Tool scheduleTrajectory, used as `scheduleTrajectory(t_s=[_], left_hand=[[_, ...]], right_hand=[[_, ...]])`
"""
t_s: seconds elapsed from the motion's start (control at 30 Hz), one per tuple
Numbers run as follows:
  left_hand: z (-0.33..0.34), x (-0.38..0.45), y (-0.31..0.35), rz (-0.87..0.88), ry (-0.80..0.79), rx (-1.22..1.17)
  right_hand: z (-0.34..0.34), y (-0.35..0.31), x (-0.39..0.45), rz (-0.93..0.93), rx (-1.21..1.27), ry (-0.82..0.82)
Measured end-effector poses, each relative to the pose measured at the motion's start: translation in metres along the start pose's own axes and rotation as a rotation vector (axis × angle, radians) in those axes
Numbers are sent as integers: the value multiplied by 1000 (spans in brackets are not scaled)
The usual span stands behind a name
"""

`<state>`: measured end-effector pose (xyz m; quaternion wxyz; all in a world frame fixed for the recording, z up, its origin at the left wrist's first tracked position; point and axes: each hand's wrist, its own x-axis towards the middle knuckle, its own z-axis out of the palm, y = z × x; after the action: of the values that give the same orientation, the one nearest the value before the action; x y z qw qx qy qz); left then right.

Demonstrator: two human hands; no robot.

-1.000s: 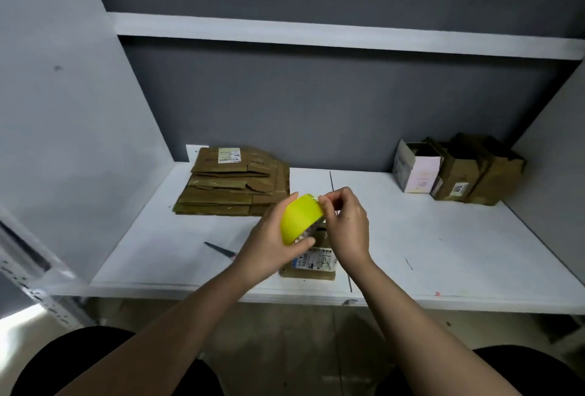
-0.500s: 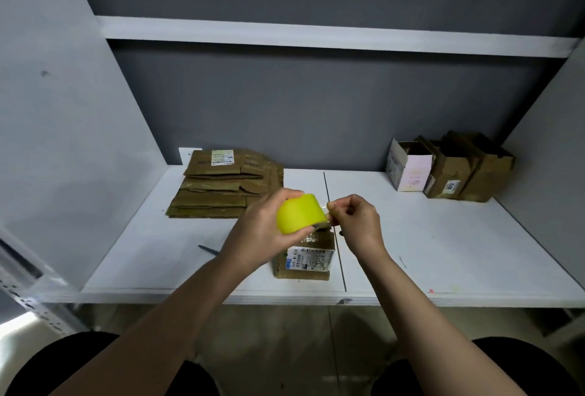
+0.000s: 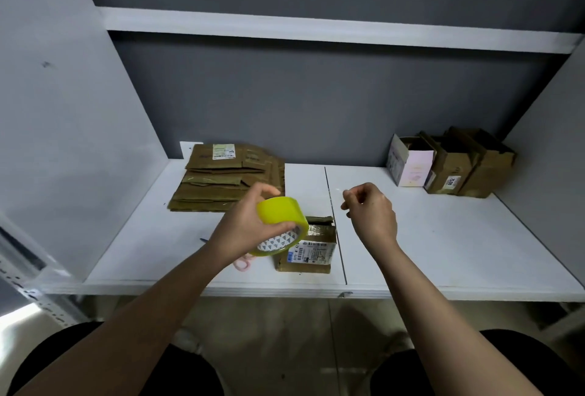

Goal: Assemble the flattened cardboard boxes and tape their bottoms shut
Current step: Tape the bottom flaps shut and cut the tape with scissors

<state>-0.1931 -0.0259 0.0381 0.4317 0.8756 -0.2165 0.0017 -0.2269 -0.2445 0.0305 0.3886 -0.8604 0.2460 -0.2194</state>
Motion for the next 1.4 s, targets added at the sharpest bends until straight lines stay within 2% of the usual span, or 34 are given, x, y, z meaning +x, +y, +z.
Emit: scheduleTrajectory(t_s=[0.1, 0.27, 0.37, 0.63, 0.8, 0.93, 1.03, 1.2, 1.3, 1.4], left_hand=[[0, -9, 0, 32, 48, -121], [-4, -11, -1, 93, 68, -60], [-5, -10, -4, 143, 60, 59], [-4, 7, 1, 254, -1, 498], [-4, 20, 7, 155, -52, 577], [-2, 22, 0, 147, -66, 606], [-3, 15, -5, 183, -39, 512], [-6, 19, -9, 155, 5, 138], [-1, 31, -13, 105, -60, -96], [5, 41, -24, 59, -98, -226]], right_hand=[[5, -3, 2, 11, 3, 21], [11, 0, 9, 93, 183, -55], [12, 3, 8, 131, 266, -85], [5, 2, 9, 61, 157, -68], [4, 5, 7, 40, 150, 34], [6, 13, 10, 85, 172, -3], [5, 20, 12, 72, 124, -51], [10, 25, 23, 0, -102, -69], [24, 33, 28, -76, -96, -58], [41, 42, 29, -162, -41, -26]])
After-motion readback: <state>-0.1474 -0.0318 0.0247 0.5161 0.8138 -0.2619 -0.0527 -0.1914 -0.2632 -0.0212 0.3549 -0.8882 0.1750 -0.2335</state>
